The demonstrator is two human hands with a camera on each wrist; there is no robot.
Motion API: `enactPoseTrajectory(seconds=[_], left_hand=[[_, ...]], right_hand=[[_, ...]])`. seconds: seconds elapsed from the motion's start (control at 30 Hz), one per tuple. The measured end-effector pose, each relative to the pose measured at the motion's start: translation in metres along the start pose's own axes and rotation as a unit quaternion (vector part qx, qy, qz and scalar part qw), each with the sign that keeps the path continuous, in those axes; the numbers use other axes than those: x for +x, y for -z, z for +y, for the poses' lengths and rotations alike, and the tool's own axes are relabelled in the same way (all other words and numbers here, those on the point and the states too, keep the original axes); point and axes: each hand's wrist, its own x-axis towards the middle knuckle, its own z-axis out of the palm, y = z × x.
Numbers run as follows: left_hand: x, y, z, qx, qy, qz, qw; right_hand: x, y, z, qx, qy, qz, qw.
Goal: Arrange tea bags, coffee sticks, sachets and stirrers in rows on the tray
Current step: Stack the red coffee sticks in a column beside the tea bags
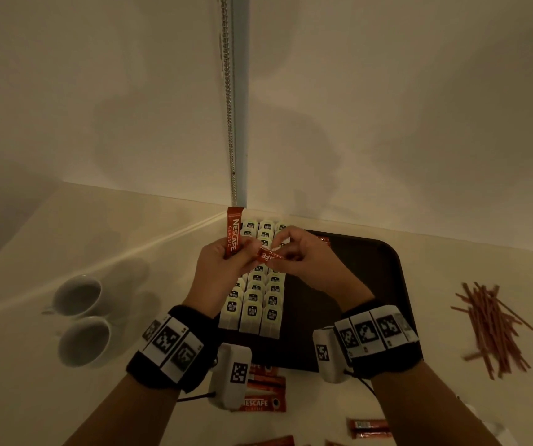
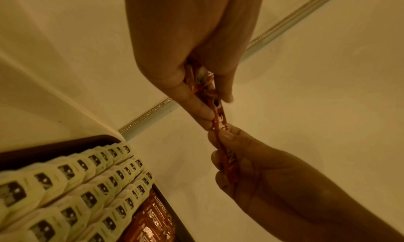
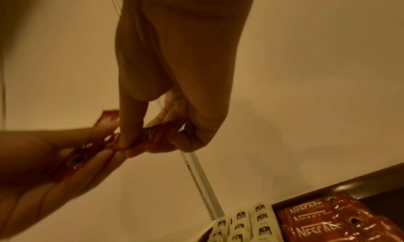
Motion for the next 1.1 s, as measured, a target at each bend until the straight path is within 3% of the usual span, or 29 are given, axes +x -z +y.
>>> enactPoseTrajectory(seconds=[0.13,0.3,0.4,0.63,0.8,1.1], left_hand=[[0.000,0.002,0.003,-0.081,0.070,-0.002,0.994],[-0.007,-0.010,0.001,-0.119,0.118,-0.056,0.984],[-0.011,-0.014,-0.002,-0.126,0.105,-0.094,0.982],[-0.009,-0.012,0.000,-0.074,0.074,-0.075,0.992],[-0.011,-0.010,0.004,-0.104,0.067,-0.073,0.990],[-0.006,-0.003,0.009,-0.088,0.010,-0.015,0.996]], right_hand=[[-0.004,0.008,-0.012,0.037,0.010,0.002,0.999],[0.001,-0.001,-0.022,0.023,0.038,0.044,0.998],[0.002,-0.009,-0.025,0.015,0.033,0.084,0.996],[-0.003,0.001,-0.039,-0.044,0.046,0.079,0.995],[0.000,0.003,-0.039,-0.088,0.048,0.136,0.986],[-0.007,0.022,-0.029,0.081,-0.030,0.111,0.990]])
